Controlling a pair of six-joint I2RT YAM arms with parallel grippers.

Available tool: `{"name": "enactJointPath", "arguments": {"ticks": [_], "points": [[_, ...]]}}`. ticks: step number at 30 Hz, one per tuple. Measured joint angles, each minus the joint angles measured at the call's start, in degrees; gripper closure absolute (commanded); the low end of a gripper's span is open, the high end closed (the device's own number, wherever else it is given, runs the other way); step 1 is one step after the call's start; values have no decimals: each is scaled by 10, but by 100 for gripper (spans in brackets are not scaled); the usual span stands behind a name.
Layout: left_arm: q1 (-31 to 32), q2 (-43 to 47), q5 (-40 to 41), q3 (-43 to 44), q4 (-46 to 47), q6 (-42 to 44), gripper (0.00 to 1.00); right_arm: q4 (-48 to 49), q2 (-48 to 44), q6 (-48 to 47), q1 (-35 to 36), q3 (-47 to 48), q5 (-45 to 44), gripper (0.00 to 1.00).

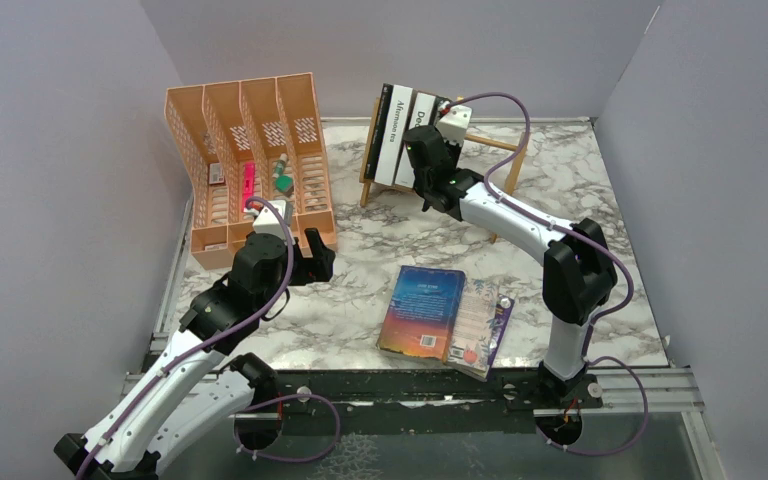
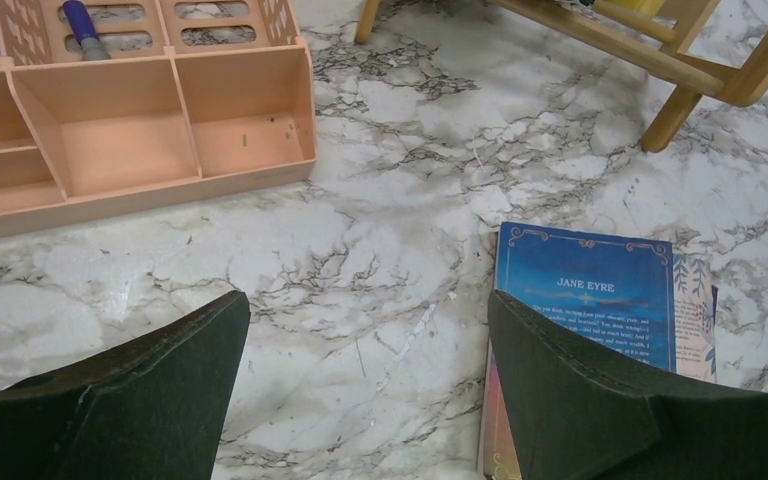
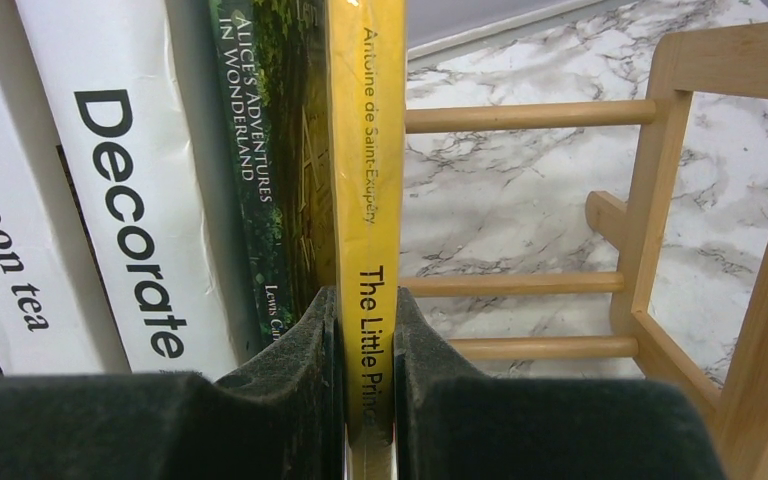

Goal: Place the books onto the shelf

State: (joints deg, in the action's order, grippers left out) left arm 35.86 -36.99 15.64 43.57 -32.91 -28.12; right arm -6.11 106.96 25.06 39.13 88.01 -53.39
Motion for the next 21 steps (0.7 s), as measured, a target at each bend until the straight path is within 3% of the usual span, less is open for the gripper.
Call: {"name": "enactJointPath", "arguments": {"ticks": [3,5,7,21], "points": [[-3,-3,-3,0,0,1,11,-1,4,8,-1,0,0,89],[-4,-3,-7,0,0,2,11,-4,8,14,-2,0,0,75],[-5,-3,-9,0,0,2,11,-7,13,21,-2,0,0,69],[-7,-3,-21,0,0,4,10,-22,2,71,-2,0,15,58]]}}
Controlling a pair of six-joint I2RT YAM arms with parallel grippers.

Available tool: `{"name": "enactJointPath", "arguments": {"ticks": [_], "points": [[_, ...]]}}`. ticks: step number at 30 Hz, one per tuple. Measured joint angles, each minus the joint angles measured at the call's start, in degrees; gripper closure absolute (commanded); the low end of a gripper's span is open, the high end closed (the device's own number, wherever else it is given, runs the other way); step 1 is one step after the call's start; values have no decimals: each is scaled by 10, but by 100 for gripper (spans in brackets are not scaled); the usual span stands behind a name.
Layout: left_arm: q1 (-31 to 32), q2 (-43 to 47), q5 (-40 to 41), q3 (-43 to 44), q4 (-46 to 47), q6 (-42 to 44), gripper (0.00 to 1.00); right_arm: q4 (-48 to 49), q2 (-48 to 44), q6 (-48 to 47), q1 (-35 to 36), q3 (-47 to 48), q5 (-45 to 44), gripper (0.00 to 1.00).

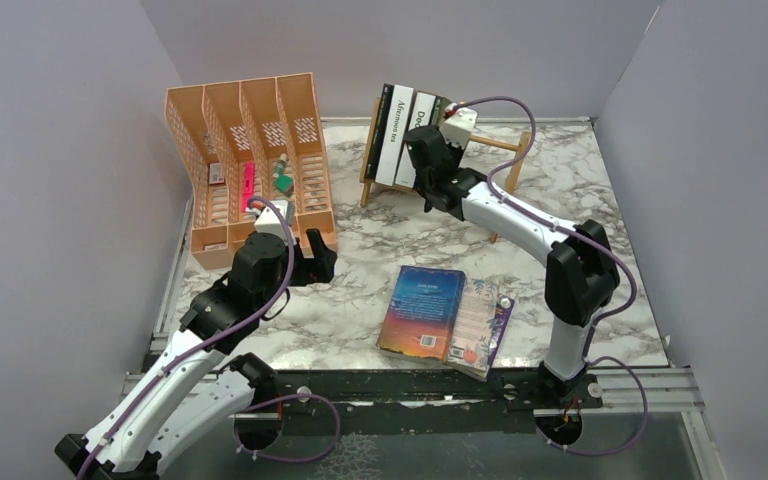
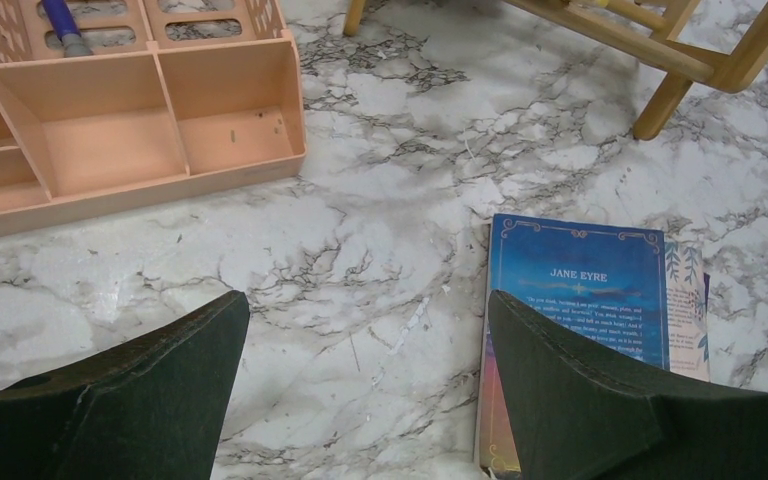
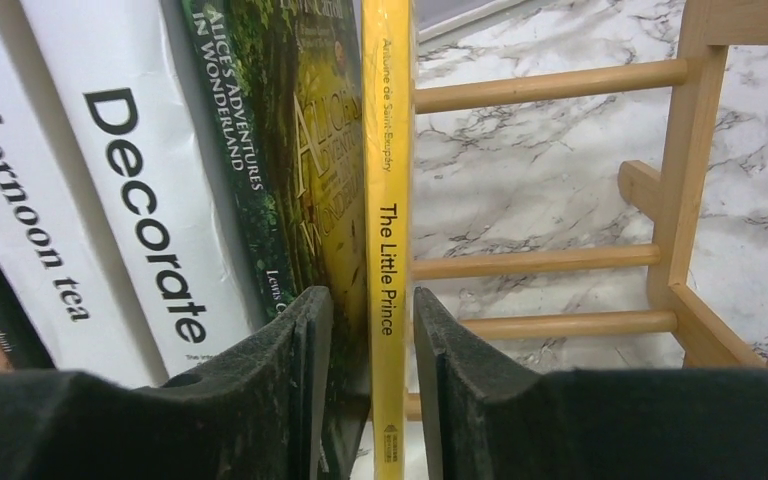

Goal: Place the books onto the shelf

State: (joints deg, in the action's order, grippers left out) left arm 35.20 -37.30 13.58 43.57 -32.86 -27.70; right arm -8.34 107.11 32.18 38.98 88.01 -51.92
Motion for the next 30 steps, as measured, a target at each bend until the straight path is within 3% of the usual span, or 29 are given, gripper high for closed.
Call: {"name": "enactJointPath", "arguments": {"ticks": [5,12,15,18,21,26,30], "points": [[-2,0,-3,0,0,2,10,-19,-44,-5,0,-5,39,50],[-3,0,-5,0,1,2,10,-20,-163,-46,0,-43,92,47],[-3,0,-6,0,2,2,10,-20,-200,-63,-5,-57,92,56],[-3,0,-7,0,2,2,10,-26,-200,-68,-31,-61,99,73],[-3,0,-7,0,2,2,10,-35,-173,-67,-86,-61,131,75],[-3,-1,-7,0,2,2,10,-44,-92,-70,-149,-35,198,69],[-3,-3,-7,0,2,2,10,-48,-19,-81,-154,20,255,51]]}}
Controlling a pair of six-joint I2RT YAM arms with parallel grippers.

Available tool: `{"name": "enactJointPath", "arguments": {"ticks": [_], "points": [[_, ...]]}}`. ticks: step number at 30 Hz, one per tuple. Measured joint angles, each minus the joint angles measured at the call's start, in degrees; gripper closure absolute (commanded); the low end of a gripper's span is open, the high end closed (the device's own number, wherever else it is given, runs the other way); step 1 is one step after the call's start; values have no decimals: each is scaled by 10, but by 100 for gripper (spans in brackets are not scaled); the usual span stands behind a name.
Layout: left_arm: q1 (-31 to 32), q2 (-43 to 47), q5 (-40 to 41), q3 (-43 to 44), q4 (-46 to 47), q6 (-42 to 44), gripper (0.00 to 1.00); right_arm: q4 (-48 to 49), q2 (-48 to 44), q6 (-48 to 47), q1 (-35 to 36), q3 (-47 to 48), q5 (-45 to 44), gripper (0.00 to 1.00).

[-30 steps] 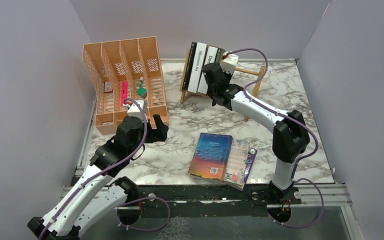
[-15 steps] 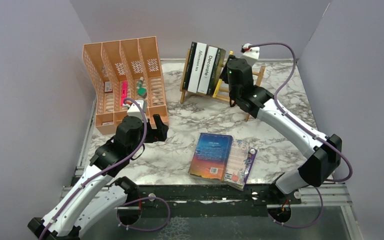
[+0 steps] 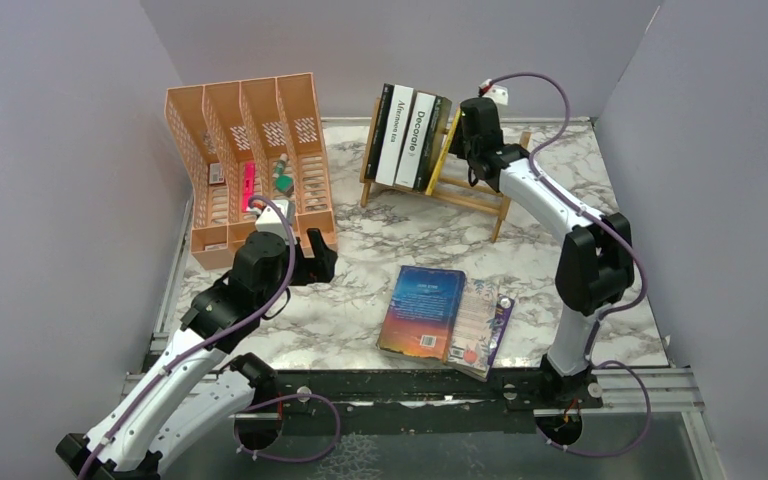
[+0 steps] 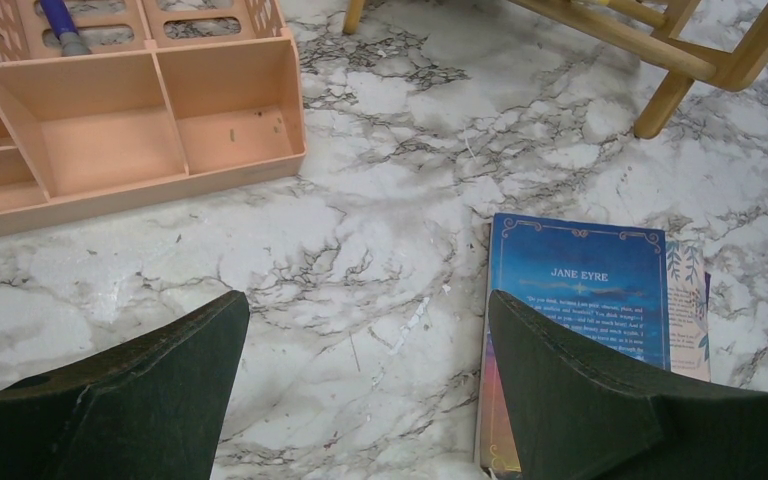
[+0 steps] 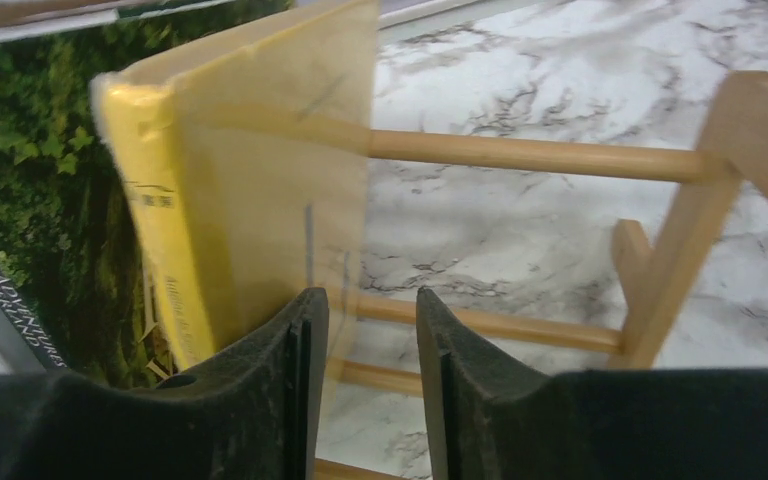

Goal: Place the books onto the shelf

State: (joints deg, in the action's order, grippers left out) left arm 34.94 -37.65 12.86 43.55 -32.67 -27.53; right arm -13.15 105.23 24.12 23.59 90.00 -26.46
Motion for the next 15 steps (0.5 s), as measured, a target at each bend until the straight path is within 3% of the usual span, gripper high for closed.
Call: {"name": "enactJointPath", "arguments": {"ticks": [7,15], "points": [[0,-1,0,-3,0,0,10,1,26,-15,1,26,82,27],[-1,-2,0,-3,0,0,10,-2,22,-17,1,27,98,26]]}}
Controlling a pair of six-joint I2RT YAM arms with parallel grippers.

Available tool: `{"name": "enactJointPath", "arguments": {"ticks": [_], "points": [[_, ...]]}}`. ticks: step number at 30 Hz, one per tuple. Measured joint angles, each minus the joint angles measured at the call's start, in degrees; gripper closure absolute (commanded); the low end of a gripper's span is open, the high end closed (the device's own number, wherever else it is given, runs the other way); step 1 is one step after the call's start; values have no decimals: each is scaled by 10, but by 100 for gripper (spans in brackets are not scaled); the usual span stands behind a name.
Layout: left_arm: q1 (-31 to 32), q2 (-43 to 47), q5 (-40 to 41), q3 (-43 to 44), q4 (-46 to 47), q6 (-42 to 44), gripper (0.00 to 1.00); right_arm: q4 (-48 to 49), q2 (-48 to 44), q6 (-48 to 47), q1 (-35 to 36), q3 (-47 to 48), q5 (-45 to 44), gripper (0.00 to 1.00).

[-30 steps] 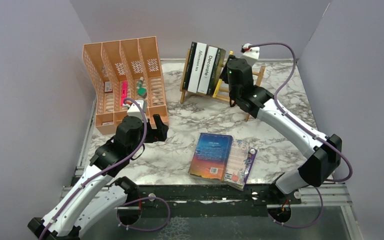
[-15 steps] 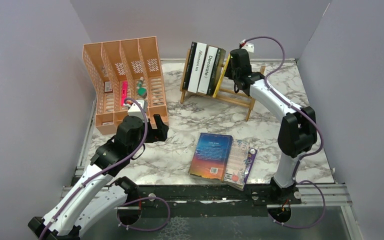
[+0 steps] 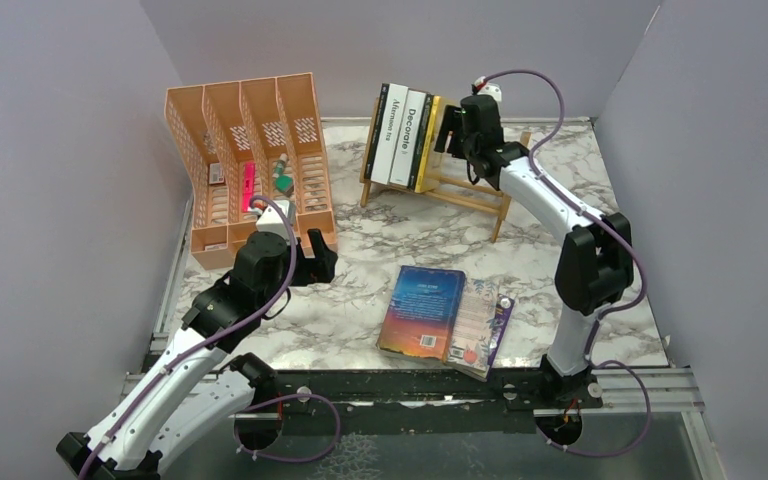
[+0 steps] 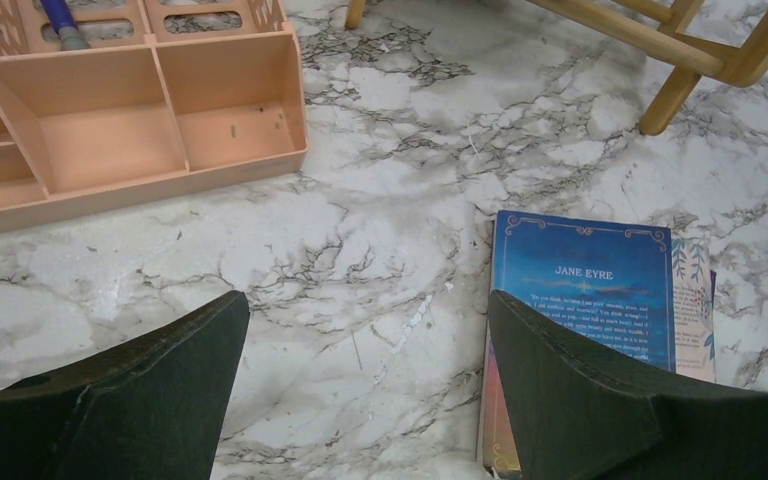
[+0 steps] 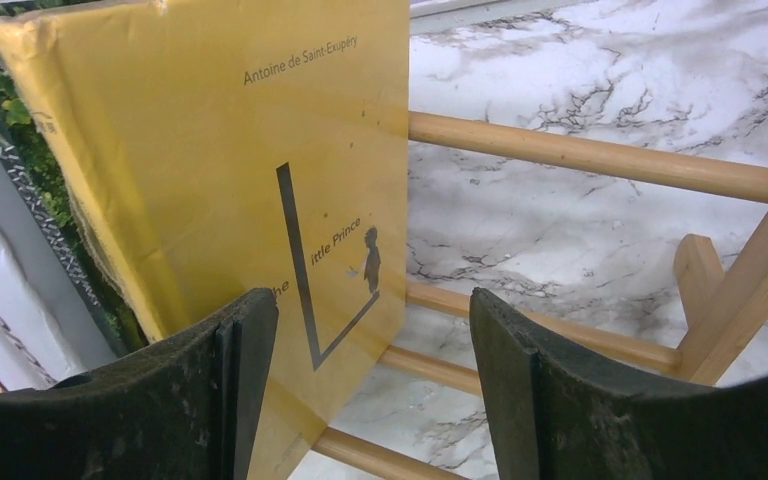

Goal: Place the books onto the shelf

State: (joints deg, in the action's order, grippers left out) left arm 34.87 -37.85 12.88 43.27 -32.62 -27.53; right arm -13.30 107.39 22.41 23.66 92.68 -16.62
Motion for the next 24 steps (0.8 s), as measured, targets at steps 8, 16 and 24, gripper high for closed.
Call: {"name": "enactJointPath", "arguments": {"ticks": [8,16,24], "points": [[0,-4,0,0,0,0,10,-27,-92,8,0,-67,1,27],[0,-8,-24,-1,8,0,8,-76,-259,30,0,-180,57,26],[0,-51,-155,-52,90,-21,4,-128,-418,56,0,-356,197,25]]}}
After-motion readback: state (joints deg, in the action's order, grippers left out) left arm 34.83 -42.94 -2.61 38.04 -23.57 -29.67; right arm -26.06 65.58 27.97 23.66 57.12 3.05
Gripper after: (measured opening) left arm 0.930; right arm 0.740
